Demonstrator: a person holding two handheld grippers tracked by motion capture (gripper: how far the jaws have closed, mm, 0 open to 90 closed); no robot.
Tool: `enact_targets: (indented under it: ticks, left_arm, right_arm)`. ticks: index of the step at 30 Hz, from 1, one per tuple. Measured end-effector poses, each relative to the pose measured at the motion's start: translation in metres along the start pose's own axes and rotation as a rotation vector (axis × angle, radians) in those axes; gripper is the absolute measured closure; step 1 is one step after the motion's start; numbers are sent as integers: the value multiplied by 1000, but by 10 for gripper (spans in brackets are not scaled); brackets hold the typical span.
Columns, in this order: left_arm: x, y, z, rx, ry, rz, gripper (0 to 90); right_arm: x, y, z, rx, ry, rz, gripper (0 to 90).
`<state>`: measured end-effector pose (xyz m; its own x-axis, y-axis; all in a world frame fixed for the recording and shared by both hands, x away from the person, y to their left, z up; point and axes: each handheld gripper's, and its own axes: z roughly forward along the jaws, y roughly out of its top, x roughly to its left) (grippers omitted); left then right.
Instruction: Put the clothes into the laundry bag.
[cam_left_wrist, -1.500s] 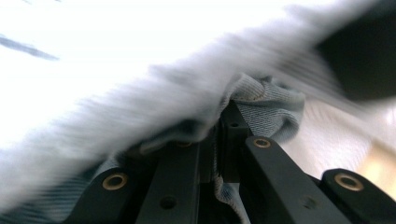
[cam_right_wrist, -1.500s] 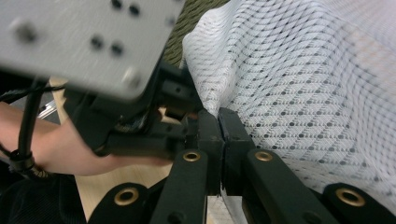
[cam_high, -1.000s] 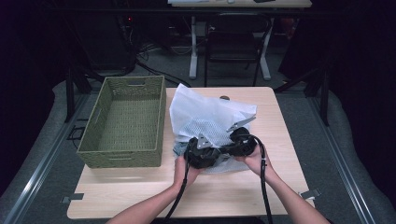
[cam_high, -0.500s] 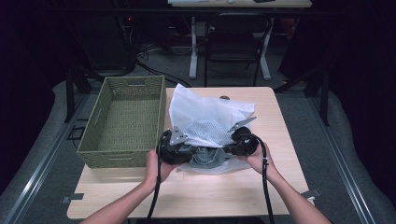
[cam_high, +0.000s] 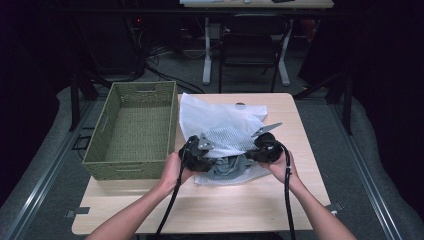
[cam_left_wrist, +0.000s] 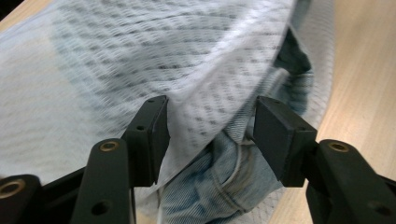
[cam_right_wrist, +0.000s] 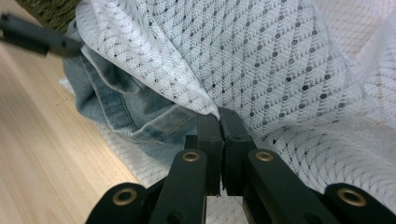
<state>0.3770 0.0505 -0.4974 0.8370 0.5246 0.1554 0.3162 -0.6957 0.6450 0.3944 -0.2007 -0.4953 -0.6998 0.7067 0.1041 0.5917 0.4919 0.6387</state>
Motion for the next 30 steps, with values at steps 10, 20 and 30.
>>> enact_targets:
  ticks: [10, 20, 30]
  left_arm:
    - [10, 9, -2, -93, -28, -38, 541]
    - [18, 2, -23, -61, -20, -8, 542]
    - [11, -2, -6, 12, 37, 58, 567]
  right_arm:
    - [1, 2, -3, -58, 11, -7, 886]
    - [2, 8, -7, -114, 43, 16, 886]
    - [8, 14, -5, -133, 80, 36, 886]
